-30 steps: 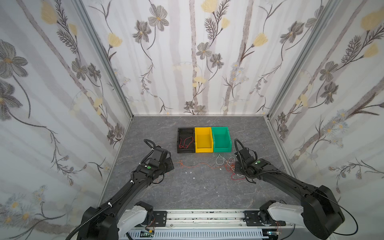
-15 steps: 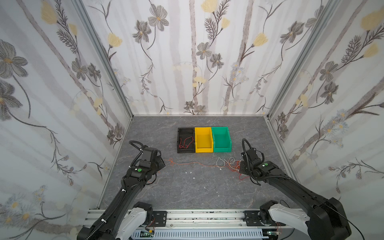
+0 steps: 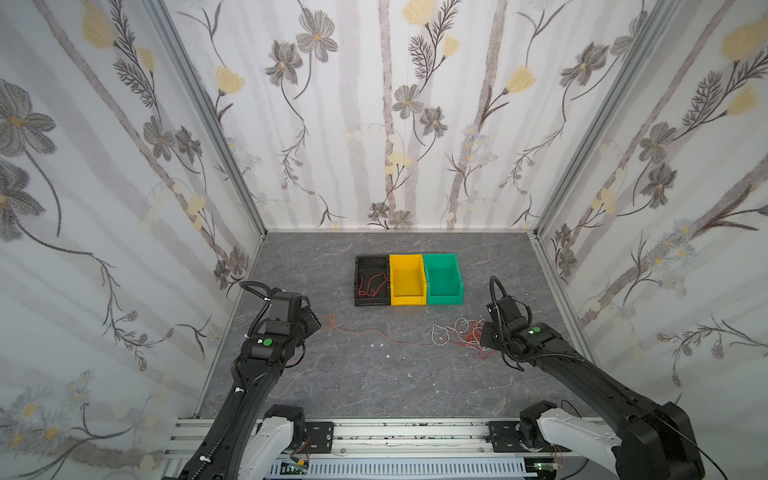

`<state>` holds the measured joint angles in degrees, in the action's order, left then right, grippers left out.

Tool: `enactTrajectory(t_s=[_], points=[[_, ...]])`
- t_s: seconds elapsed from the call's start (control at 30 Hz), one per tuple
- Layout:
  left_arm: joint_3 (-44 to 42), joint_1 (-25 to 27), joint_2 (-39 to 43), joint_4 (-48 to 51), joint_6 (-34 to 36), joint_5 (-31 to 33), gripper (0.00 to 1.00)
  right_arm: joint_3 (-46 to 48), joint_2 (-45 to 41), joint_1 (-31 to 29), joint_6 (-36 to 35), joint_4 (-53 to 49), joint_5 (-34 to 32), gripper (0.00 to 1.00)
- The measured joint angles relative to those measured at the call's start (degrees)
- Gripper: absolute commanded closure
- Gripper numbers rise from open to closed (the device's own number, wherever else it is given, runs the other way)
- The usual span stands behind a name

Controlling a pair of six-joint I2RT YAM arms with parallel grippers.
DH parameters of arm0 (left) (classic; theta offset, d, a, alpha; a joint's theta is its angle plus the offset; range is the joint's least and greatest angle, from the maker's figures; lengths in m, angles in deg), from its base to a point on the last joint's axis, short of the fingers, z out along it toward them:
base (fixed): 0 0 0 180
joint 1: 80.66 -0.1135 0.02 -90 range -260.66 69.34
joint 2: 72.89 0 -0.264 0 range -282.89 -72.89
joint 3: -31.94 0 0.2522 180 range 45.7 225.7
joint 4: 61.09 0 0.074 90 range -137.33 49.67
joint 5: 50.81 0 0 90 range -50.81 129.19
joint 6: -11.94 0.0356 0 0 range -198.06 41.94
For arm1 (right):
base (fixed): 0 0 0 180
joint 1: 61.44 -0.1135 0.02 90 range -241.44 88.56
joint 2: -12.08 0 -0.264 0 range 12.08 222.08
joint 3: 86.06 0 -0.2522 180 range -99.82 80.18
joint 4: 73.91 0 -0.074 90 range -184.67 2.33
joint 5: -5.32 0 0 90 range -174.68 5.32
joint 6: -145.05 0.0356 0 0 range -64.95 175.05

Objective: Untangle the cables

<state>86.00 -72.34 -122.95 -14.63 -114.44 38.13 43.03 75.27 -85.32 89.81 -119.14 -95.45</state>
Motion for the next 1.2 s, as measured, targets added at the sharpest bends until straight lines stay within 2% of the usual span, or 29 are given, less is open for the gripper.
enactTrajectory(t_s=[0.13, 0.27, 0.43, 0.63, 0.93, 1.2], points=[[0.9, 1.62, -1.66, -0.94, 0.0, -3.89, 1.0, -1.03, 3.06, -1.07, -1.27, 1.7, 4.79, 0.81], [2.4, 3.52, -1.84, -1.49, -0.02, -6.43, 1.0, -2.43, 4.76, -3.34, -2.01, 2.27, 6.58, 0.6], [4.28, 5.25, -1.53, -2.56, -0.15, -8.28, 1.0, -4.94, 5.6, -6.45, -2.97, 2.03, 6.8, 0.5], [6.95, 6.21, -0.7, -3.02, -0.94, -10.51, 1.0, -7.48, 6.91, -10.32, -4.46, 2.49, 6.62, 0.5], [9.73, 6.64, 0.48, -3.37, -1.14, -12.55, 1.0, -10.71, 18.73, -15.8, -5.92, 9.01, 12.46, 0.49], [9.6, 6.64, 0.74, -3.32, -1.14, -12.55, 1.0, -12.33, 26.93, -16.94, -7.45, 9.51, 13.44, 0.56]])
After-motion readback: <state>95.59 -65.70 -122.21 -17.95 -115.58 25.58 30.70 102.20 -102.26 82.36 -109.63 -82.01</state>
